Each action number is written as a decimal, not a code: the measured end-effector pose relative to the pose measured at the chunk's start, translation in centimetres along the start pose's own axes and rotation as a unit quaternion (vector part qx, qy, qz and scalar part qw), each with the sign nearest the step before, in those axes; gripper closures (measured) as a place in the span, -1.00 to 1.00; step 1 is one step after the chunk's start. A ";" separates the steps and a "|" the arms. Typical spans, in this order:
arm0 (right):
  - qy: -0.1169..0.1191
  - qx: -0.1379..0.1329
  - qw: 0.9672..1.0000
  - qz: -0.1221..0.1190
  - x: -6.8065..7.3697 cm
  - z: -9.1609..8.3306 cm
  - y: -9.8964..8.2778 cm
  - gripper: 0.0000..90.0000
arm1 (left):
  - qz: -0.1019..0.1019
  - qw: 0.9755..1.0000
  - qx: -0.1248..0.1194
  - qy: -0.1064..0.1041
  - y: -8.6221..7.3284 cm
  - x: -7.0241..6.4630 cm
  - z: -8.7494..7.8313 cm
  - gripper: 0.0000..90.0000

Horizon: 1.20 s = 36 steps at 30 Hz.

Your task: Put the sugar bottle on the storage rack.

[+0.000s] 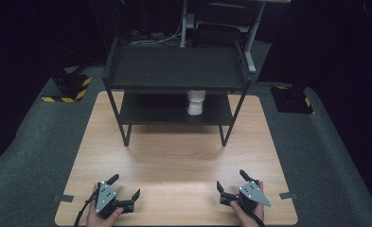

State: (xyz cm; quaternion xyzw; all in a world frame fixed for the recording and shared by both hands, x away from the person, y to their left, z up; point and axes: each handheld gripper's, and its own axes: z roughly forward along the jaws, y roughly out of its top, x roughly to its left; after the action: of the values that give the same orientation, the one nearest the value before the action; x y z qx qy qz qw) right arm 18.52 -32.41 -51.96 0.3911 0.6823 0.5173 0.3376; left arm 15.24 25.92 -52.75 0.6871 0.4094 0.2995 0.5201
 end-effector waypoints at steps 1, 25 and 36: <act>-0.003 0.006 1.000 -0.003 0.0 0.0 0.0 -1.00 | 0.000 1.000 0.000 0.000 0.0 0.0 0.0 -0.99; 0.005 0.031 1.000 0.000 -0.4 0.3 0.2 -1.00 | 0.018 1.000 0.001 0.003 0.1 -0.4 0.1 -0.99; 0.006 0.034 0.999 -0.007 -0.4 0.3 0.1 -1.00 | 0.021 0.999 0.031 -0.007 1.2 -0.2 0.8 -0.98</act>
State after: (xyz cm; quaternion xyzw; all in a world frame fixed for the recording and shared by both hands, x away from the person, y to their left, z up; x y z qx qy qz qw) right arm 18.97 -32.61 -51.90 0.3950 0.7040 0.4936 0.3236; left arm 16.12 25.26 -51.82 0.7133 0.4005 0.2928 0.4950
